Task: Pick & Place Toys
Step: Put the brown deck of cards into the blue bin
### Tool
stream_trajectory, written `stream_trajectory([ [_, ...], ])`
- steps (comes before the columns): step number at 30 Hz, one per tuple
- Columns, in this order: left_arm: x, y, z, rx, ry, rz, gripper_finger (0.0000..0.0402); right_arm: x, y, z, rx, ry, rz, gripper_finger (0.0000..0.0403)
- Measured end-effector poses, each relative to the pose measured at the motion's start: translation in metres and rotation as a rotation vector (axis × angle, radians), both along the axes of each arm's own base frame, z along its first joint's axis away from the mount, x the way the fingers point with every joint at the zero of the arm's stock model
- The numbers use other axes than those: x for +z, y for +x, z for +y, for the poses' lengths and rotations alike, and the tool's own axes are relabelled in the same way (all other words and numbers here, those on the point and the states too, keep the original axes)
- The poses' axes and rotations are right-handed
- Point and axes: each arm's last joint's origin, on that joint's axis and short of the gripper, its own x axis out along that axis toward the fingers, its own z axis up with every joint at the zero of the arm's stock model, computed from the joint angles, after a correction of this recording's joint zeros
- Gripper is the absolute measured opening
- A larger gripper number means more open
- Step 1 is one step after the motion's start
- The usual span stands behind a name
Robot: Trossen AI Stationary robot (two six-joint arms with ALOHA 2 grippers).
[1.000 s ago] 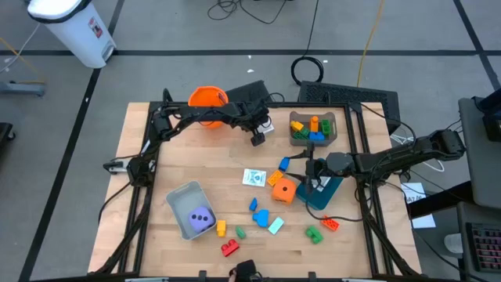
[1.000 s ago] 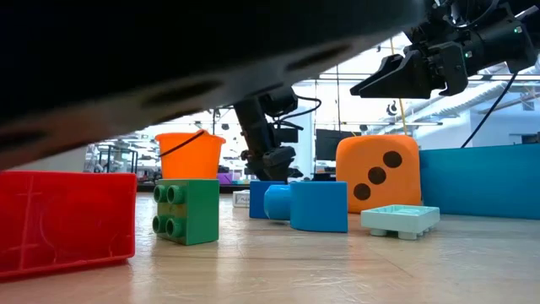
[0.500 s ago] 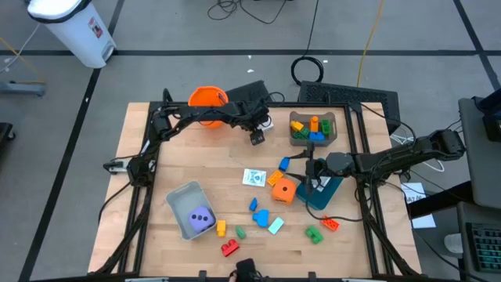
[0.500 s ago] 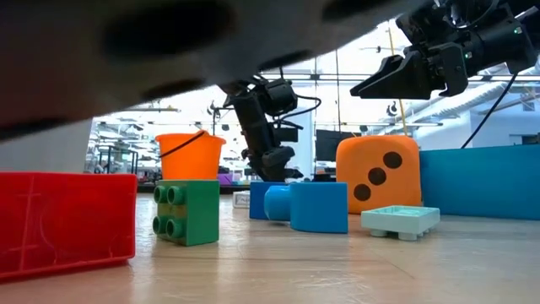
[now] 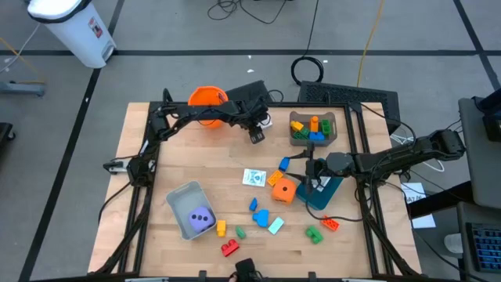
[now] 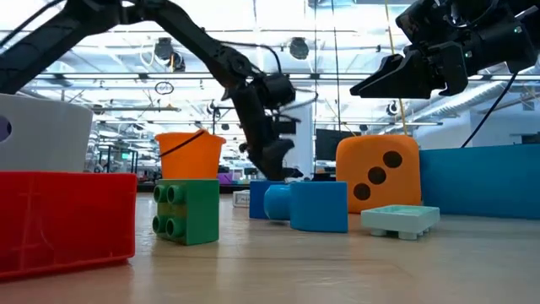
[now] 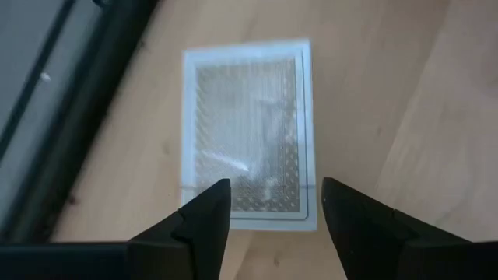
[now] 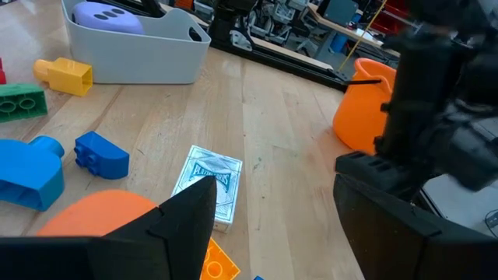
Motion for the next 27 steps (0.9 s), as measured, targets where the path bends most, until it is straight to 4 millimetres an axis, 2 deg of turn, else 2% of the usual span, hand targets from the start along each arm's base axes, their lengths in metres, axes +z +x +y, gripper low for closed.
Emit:
stream_trajectory([
  [8, 0.051, -0.007, -0.008, -0.004, 0.050, -0.110, 0.0212, 0.000, 0.000, 0.000, 0.000, 0.000, 0.001, 0.0254],
  [11, 0.060, -0.005, -0.008, 0.001, 0.073, -0.161, 0.0212, 0.000, 0.000, 0.000, -0.001, 0.000, 0.000, 0.0254],
  [19, 0.051, -0.010, 0.010, 0.118, 0.182, -0.096, 0.0212, 0.000, 0.000, 0.000, 0.000, 0.000, -0.002, 0.0254],
  [27, 0.047, -0.015, 0.025, 0.138, 0.140, -0.126, 0.0211, 0.001, 0.000, 0.000, 0.000, 0.001, -0.009, 0.0254],
])
